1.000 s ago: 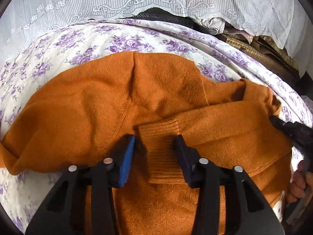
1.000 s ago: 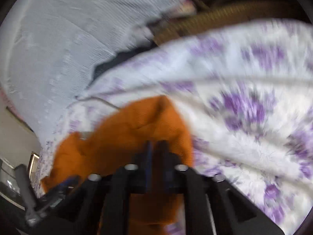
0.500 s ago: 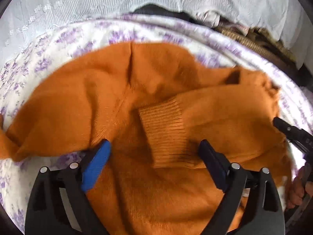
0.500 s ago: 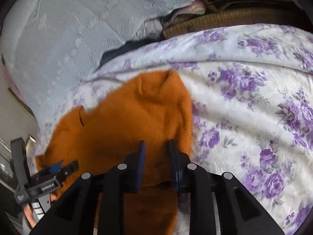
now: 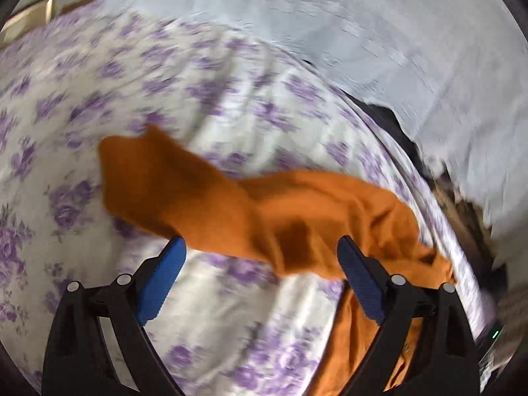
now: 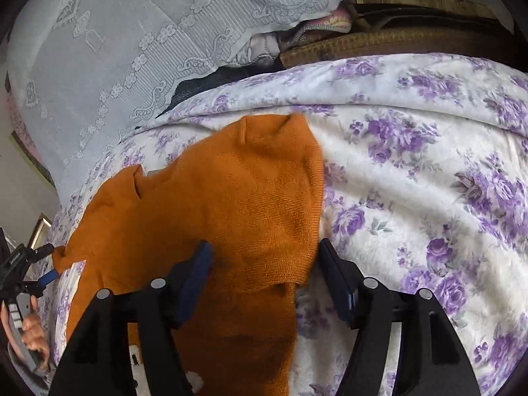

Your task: Fold small clothes

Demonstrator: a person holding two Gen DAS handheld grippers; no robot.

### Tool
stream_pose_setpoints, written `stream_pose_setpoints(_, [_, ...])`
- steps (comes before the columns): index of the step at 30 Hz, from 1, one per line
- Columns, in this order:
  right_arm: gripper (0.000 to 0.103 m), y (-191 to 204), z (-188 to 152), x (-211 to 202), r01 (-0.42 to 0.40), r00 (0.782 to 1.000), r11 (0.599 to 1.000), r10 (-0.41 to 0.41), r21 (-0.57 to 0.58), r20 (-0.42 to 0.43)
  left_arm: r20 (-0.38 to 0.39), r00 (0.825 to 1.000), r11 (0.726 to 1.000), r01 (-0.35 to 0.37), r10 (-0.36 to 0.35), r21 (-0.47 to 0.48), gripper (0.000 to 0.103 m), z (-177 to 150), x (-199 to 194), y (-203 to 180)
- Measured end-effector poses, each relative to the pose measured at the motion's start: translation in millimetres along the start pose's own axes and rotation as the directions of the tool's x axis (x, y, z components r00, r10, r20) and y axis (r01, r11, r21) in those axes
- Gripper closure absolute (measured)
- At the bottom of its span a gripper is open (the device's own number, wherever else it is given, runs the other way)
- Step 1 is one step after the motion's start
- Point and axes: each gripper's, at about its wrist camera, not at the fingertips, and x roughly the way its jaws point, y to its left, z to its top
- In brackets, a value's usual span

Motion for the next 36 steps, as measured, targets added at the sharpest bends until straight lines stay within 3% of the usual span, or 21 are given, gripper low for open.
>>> stream_pose_setpoints(3, [0.027,1.7,0.4,3.5,-0.006,1.0,1.0,0.006,-0.011,-0.005,-0.017,1.0,0.999,-0.01,0.009,-0.046,0.013,6.0,3.4,2.5])
stream_pose_setpoints(5, [0.024,7.3,0.8,5.4,-0.012,1.0,1.0,0.012,-0.013,-0.007,-0.018,0.997,0.997,-0.078,0.078,-0.017,0.013,10.2,7.3,-6.9])
stream_pose_setpoints(8, [0.022,9.5,0.1,7.1,-0.02,1.0,1.0,0.02,-0.014,-0.009,-0.047,0.962,0.962,-0.265,0.268,0.066,0.013,18.0,29.5,-31.0])
stream_pose_setpoints(10, [0.021,9.0,-0.5,5.6,-0.024,1.0,1.0,0.024,-0.015,-0.009,-0.071,0.948,0.951,-0.306,0.309,0.056,0.015,20.9,38.2,-24.2])
stream_pose_setpoints(12, [0.02,7.7,0.6,5.7,-0.035,0.999,0.999,0.035,-0.011,-0.01,-0.074,0.947,0.949,-0.314,0.314,0.015,0.036,20.7,42.0,-12.8])
stream_pose_setpoints(14, [0.02,6.8,1.4,5.9,-0.041,0.999,0.999,0.041,-0.008,-0.011,-0.046,0.96,0.96,-0.278,0.276,-0.025,0.059,15.1,32.1,2.3])
stream_pose_setpoints(17, [0.018,7.3,1.9,6.4,-0.045,0.999,0.999,0.045,-0.011,-0.013,-0.046,0.988,0.987,-0.148,0.145,-0.057,0.073,0.7,11.3,25.8])
stream_pose_setpoints(24, [0.018,7.1,1.8,5.8,-0.047,0.999,0.999,0.046,-0.009,-0.012,-0.057,0.998,0.984,0.018,-0.028,-0.175,0.071,-38.0,-18.8,74.0])
stream_pose_setpoints(27, [0.018,7.0,1.8,5.5,-0.048,0.999,0.999,0.048,-0.008,-0.011,-0.042,0.991,0.953,0.112,-0.129,-0.28,0.046,-41.2,-28.0,85.9])
stream_pose_setpoints(28, [0.018,6.7,1.8,5.6,-0.049,0.999,0.999,0.048,-0.008,-0.011,-0.036,0.989,0.945,0.125,-0.142,-0.303,0.042,-41.3,-29.7,87.4])
stream_pose_setpoints(31, [0.018,6.8,1.8,5.6,-0.048,0.999,0.999,0.048,-0.008,-0.011,-0.048,0.99,0.952,0.11,-0.129,-0.287,0.022,-34.5,-27.3,77.5])
stream_pose_setpoints(33, [0.018,6.6,1.8,5.5,-0.049,0.999,0.999,0.048,-0.008,-0.011,-0.062,0.993,0.957,0.085,-0.105,-0.276,0.021,-30.1,-15.8,70.2])
stream_pose_setpoints(36, [0.018,6.7,1.8,5.4,-0.048,0.999,0.999,0.048,-0.008,-0.011,-0.019,0.995,0.937,0.087,-0.1,-0.339,0.021,-30.4,-11.4,74.2])
